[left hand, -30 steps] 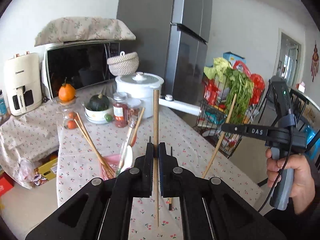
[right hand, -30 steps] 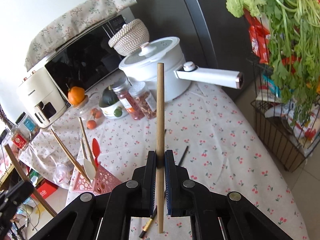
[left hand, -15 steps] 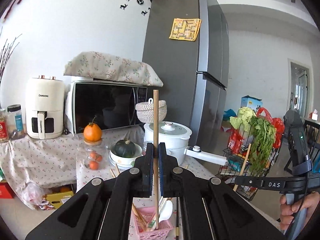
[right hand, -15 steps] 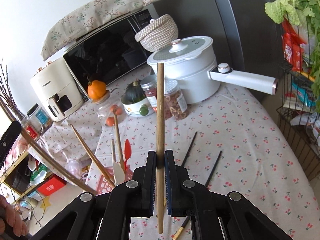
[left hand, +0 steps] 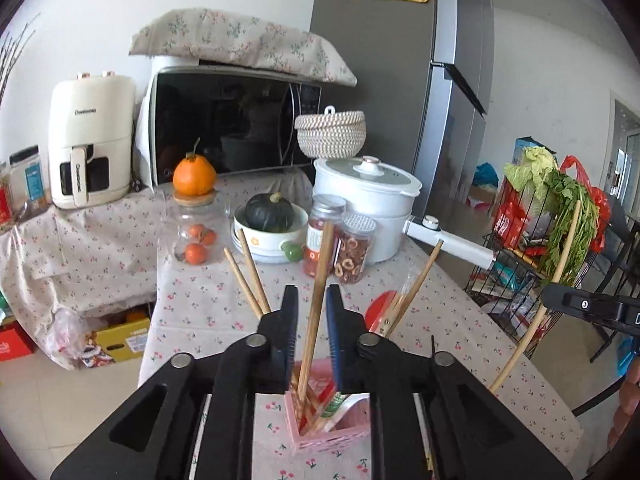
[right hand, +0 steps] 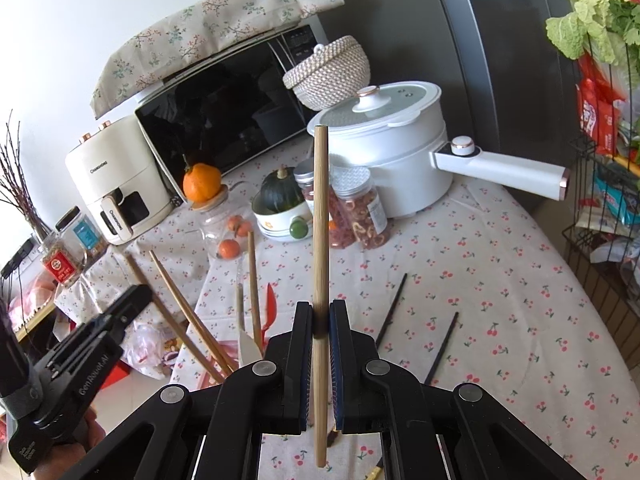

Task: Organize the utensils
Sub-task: 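Drop the wooden chopstick into the pink holder with left tool while right tool carries its chopstick, then lower the wooden chopstick into the pink holder and open right tool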

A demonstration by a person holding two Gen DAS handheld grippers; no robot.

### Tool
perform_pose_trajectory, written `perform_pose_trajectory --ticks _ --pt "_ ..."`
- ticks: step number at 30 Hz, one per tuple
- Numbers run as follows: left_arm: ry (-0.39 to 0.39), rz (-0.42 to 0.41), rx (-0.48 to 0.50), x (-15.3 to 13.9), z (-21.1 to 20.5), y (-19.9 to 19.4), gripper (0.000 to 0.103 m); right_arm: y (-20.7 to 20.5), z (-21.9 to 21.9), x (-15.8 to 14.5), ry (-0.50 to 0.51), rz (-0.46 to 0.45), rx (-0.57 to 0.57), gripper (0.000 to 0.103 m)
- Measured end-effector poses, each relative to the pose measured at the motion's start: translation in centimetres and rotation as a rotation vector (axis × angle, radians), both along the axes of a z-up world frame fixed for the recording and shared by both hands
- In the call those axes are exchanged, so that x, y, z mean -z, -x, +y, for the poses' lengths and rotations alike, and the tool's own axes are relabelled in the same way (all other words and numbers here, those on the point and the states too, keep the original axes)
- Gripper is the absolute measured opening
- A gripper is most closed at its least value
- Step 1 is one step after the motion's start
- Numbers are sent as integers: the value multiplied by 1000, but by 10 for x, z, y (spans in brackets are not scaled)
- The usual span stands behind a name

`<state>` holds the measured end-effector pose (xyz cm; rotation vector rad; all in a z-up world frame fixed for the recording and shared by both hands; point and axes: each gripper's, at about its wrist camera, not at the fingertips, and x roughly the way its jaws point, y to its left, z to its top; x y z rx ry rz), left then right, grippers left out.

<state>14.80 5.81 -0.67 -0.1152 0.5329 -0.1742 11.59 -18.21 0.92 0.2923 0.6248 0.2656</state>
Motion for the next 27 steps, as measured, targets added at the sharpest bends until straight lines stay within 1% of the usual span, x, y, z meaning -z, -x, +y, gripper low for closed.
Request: perform_pose_trajectory --ticks 1,3,5,9,12,14,16,18,21,24,27 --pt "17 22 -8 2 3 0 55 1 2 -1 -1 -10 -5 6" --pt "52 45 -20 4 10 4 71 4 6 -5 0 -35 -13 6" --pt "60 79 -22 4 14 9 73 6 11 -10 5 -65 -24 6" --pt "56 167 -49 9 25 23 83 10 21 -18 1 -119 -41 6" --pt "49 247 -76 17 37 33 84 10 29 -22 -6 -152 -55 6" --pt "62 296 -90 24 46 38 84 10 37 -24 -7 -173 -61 6" --pt "86 328 -101 29 54 41 84 9 45 -25 -7 -189 -70 6" --pt "97 338 -100 31 59 44 84 7 53 -24 -3 -207 -75 6" --pt "91 343 -102 33 64 45 84 7 67 -24 23 -243 -81 6" --pt "108 349 -100 33 67 45 84 7 82 -23 78 -280 -82 6" --pt "117 345 -97 31 68 45 84 6 96 -18 147 -299 -83 6"
